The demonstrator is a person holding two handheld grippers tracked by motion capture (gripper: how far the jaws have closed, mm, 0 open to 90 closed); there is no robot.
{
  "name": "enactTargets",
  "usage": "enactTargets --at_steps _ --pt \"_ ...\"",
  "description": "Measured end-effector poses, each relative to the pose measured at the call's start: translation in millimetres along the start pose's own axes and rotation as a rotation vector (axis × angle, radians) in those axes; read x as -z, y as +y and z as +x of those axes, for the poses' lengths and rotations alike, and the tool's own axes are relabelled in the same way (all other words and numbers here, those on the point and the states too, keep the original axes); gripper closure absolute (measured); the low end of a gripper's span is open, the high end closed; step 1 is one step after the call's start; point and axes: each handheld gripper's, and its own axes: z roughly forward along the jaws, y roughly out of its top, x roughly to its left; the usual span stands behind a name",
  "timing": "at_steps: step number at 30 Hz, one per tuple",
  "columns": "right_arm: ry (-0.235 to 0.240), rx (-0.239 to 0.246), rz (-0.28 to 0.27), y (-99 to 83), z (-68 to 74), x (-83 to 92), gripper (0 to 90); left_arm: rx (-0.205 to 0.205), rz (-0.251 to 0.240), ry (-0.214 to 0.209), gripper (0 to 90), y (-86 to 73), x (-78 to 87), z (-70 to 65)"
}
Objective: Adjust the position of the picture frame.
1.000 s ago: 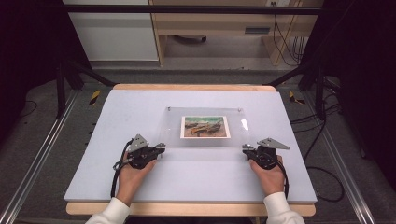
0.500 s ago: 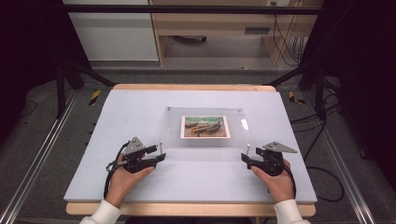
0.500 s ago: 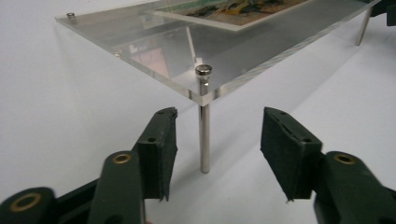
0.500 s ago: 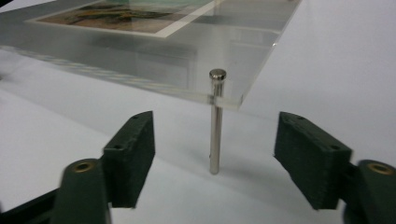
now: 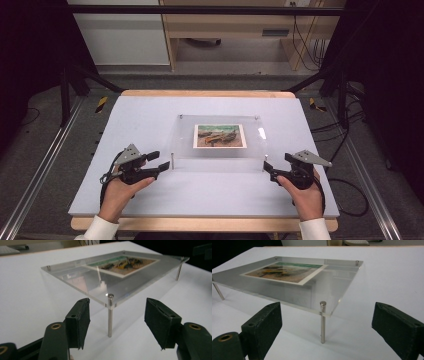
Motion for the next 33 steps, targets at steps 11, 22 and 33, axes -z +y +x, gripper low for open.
enactTargets --at_steps 11,22,33 --pt "0.015 0.037 0.009 28.7 3.8 -16.2 16.7 0.019 -0.032 0.005 37.2 22.3 -13.9 -0.6" --pt "0.024 0.016 0.070 35.8 -3.2 -46.4 15.8 0.061 -0.018 0.016 38.3 26.9 -44.7 13.0" --pt "0.046 -0.008 0.101 34.2 -3.6 -54.2 16.1 0.078 0.005 0.033 38.2 23.2 -50.6 14.4"
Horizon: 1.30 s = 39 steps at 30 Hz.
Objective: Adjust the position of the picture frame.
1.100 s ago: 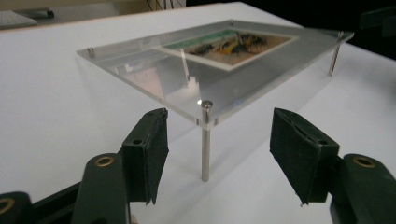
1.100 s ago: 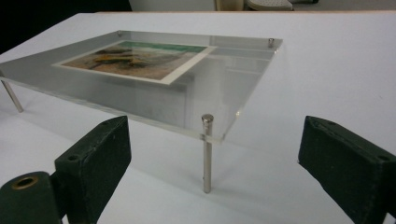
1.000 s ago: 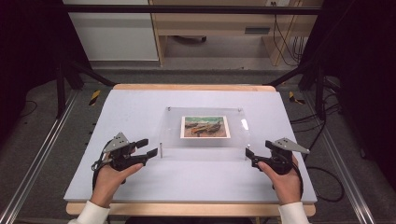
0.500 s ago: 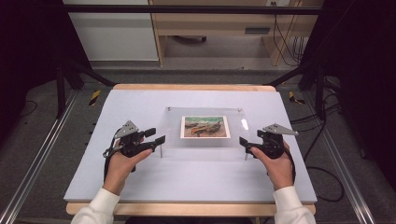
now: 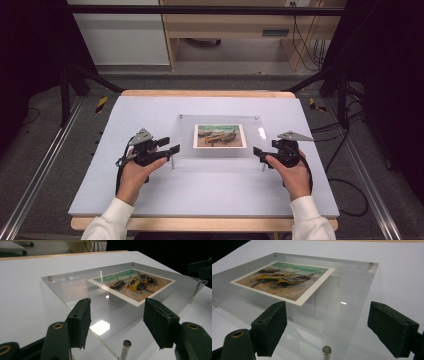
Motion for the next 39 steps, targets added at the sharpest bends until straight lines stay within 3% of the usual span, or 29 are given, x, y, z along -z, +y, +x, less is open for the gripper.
enactTargets --at_steps 8,13,16,25,30,31,32,39 --pt "0.010 -0.001 0.026 -0.6 0.0 -5.2 16.0 0.006 0.031 0.003 37.9 -5.8 -4.2 0.5" --pt "0.016 -0.004 0.031 -1.1 0.4 -6.4 16.1 0.029 0.032 0.001 36.3 -6.8 -6.3 1.0" --pt "0.021 -0.001 0.040 -1.4 0.7 -8.2 16.0 0.051 0.065 0.021 33.2 -8.1 -7.9 3.1" --pt "0.022 -0.007 0.066 -2.5 0.4 -13.6 14.5 0.214 0.098 -0.032 27.7 -10.3 -15.1 9.6" --pt "0.029 -0.017 0.071 -3.0 -0.7 -15.2 13.8 0.279 0.112 -0.047 24.7 -11.6 -18.5 12.9" --pt "0.029 -0.017 0.072 -3.1 -1.1 -15.5 13.8 0.303 0.121 -0.066 24.3 -12.0 -19.5 13.6" --pt "0.031 -0.022 0.071 -3.1 -1.3 -15.9 13.6 0.315 0.125 -0.089 24.4 -12.5 -21.3 13.2" --pt "0.045 -0.052 0.080 -4.1 -3.1 -16.1 13.1 0.326 0.120 -0.076 23.4 -12.4 -26.3 11.0"
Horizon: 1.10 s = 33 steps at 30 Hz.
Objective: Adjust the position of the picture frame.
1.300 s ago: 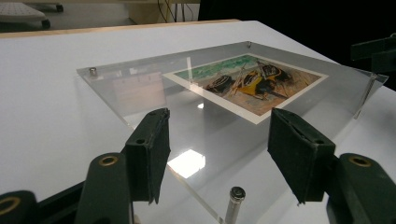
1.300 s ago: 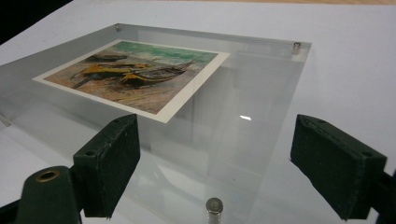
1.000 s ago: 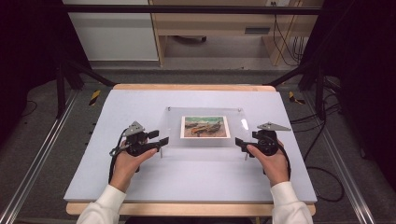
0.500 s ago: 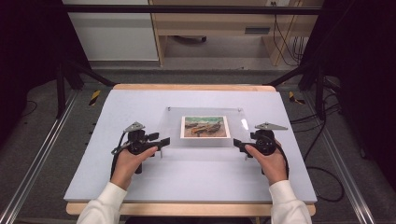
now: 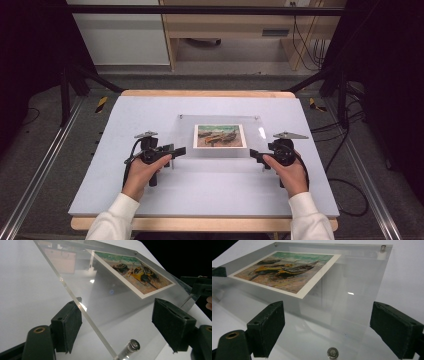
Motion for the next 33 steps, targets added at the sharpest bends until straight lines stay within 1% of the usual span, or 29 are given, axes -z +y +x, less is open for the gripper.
enactTargets --at_steps 1,3,6,7,8,10,11,14,17,21,22,23,24,25,26,28,30,33 --pt "0.002 -0.012 0.005 0.0 0.1 0.4 13.1 -0.001 0.000 -0.001 23.4 0.0 0.0 0.2" --pt "0.008 -0.015 0.007 -0.1 -1.3 0.2 13.0 -0.002 0.001 -0.002 23.4 0.1 0.1 0.3" --pt "0.017 -0.039 0.013 -0.3 -2.5 -0.2 13.0 -0.003 0.000 -0.003 23.4 0.1 0.0 0.4" --pt "0.018 -0.043 0.013 -0.4 -2.6 -0.2 13.2 -0.003 0.001 -0.002 23.4 0.2 0.0 0.4" --pt "0.019 -0.038 0.009 -0.5 -3.1 -0.4 13.1 -0.003 0.000 -0.003 23.4 0.1 -0.1 0.5" --pt "0.022 -0.047 0.010 -1.1 -3.8 -0.8 12.7 -0.004 0.000 -0.004 23.4 0.1 -0.1 0.7" --pt "0.029 -0.067 0.015 -1.3 -4.7 -1.1 12.4 -0.005 0.000 -0.004 23.4 0.1 -0.1 0.7" --pt "0.047 -0.101 0.025 -1.9 -7.1 -1.7 12.2 -0.005 0.000 -0.004 23.4 0.1 -0.1 0.6" --pt "0.052 -0.105 0.026 -1.9 -8.3 -2.3 12.1 -0.006 0.001 -0.004 23.4 0.1 0.0 0.7" --pt "0.065 -0.138 0.036 -2.1 -9.8 -3.1 12.0 -0.007 0.000 -0.004 23.4 0.2 -0.1 0.8" --pt "0.072 -0.144 0.040 -2.1 -10.6 -3.6 12.3 -0.007 -0.001 -0.005 23.4 0.2 -0.2 1.0" --pt "0.097 -0.157 0.046 -2.3 -11.1 -4.8 12.0 -0.008 -0.001 -0.004 23.4 0.2 -0.3 1.1" --pt "0.108 -0.166 0.053 -2.7 -10.8 -6.2 12.0 -0.009 -0.002 -0.004 23.4 0.2 -0.6 1.2" --pt "0.096 -0.173 0.048 -2.2 -10.1 -6.7 13.0 -0.010 -0.002 -0.004 23.4 0.2 -0.6 1.4" --pt "0.084 -0.169 0.038 -2.1 -10.3 -7.0 13.5 -0.012 -0.003 -0.004 23.4 0.2 -0.6 1.4" --pt "0.074 -0.176 0.024 -3.1 -10.6 -7.8 14.7 -0.016 -0.004 -0.001 23.5 0.2 -0.5 1.4" --pt "0.074 -0.173 0.021 -3.6 -10.8 -7.5 15.6 -0.016 -0.007 0.008 24.4 0.2 -0.5 1.3" --pt "0.081 -0.155 0.015 -5.0 -11.1 -5.8 17.1 -0.020 -0.011 0.017 25.0 0.0 0.3 1.2"
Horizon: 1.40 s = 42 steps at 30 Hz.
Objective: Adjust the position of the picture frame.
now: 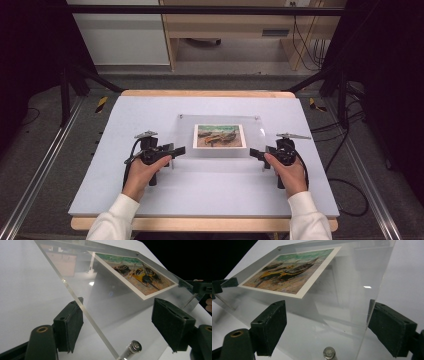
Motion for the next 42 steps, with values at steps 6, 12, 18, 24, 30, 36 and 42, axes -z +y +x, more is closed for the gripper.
enactTargets --at_steps 6,12,18,24,30,36,42 --pt "0.020 0.022 -0.025 -6.4 2.0 4.2 17.9 -0.017 -0.031 0.010 26.1 -5.3 4.6 -3.0" --pt "0.006 0.079 -0.031 -9.5 9.3 11.0 18.8 -0.067 -0.034 0.024 27.6 -8.5 13.0 -10.7" --pt "-0.005 0.120 -0.049 -14.8 13.0 18.8 21.3 -0.108 -0.038 0.027 30.0 -13.3 20.7 -16.9" --pt "-0.016 0.151 -0.059 -18.0 16.0 23.5 23.5 -0.139 -0.033 0.035 31.8 -14.6 24.7 -20.3" --pt "-0.032 0.183 -0.067 -21.4 19.7 29.7 27.9 -0.164 -0.026 0.045 36.0 -17.7 31.8 -25.1" --pt "-0.048 0.205 -0.078 -24.9 22.4 34.8 32.1 -0.182 -0.015 0.052 39.3 -20.8 37.5 -28.5" --pt "-0.061 0.223 -0.093 -29.8 24.5 39.9 36.1 -0.197 -0.008 0.063 42.8 -22.6 42.0 -32.3"
